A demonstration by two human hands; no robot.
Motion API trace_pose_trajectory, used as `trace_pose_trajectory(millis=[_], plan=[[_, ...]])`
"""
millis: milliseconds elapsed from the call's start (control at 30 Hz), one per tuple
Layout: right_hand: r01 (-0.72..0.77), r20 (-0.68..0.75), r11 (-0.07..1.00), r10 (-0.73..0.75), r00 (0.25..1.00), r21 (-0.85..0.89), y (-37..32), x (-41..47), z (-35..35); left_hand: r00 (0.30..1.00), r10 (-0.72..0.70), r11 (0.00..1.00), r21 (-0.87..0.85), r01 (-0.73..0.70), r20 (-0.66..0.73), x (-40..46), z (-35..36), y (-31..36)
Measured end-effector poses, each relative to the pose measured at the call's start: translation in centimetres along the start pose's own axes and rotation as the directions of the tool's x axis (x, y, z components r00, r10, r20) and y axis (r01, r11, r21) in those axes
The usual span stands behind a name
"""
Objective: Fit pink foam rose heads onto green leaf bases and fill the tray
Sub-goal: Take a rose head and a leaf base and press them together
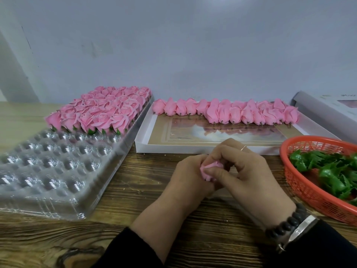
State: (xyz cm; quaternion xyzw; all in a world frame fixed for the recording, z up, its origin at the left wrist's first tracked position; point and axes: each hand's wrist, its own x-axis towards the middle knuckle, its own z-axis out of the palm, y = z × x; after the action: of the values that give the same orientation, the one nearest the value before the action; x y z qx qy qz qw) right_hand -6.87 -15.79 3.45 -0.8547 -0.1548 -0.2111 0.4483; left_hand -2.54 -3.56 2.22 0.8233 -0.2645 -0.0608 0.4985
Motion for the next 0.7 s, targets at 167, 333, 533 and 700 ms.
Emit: trace_pose_trajectory(millis=[167, 333, 533, 700], plan=[[0.075, 0.003, 0.995, -0.075, 0.997, -0.063, -0.3, 0.1, 0.0, 0.994, 0.001, 0.998, -0.064, -0.009, -0.114, 0.1, 0.5, 0.1], [0.066, 0.022, 0.996, -0.064, 0.998, -0.062, 0.0, 0.0, 0.1, 0.999, -0.045, 0.995, -0.096, 0.042, -0.026, -0.1, 0.2, 0.4], [0.032, -0.098, 0.999, -0.028, 0.995, 0.040, -0.4, -0.3, 0.4, 0.999, 0.018, 0.993, -0.114, -0.022, -0.037, -0.1, 0.3, 0.5], [-0.057, -0.350, 0.929, 0.194, 0.917, 0.366, -0.4, 0.2, 0.5, 0.997, 0.068, 0.969, -0.233, -0.075, -0.037, 0.0, 1.3, 0.5]])
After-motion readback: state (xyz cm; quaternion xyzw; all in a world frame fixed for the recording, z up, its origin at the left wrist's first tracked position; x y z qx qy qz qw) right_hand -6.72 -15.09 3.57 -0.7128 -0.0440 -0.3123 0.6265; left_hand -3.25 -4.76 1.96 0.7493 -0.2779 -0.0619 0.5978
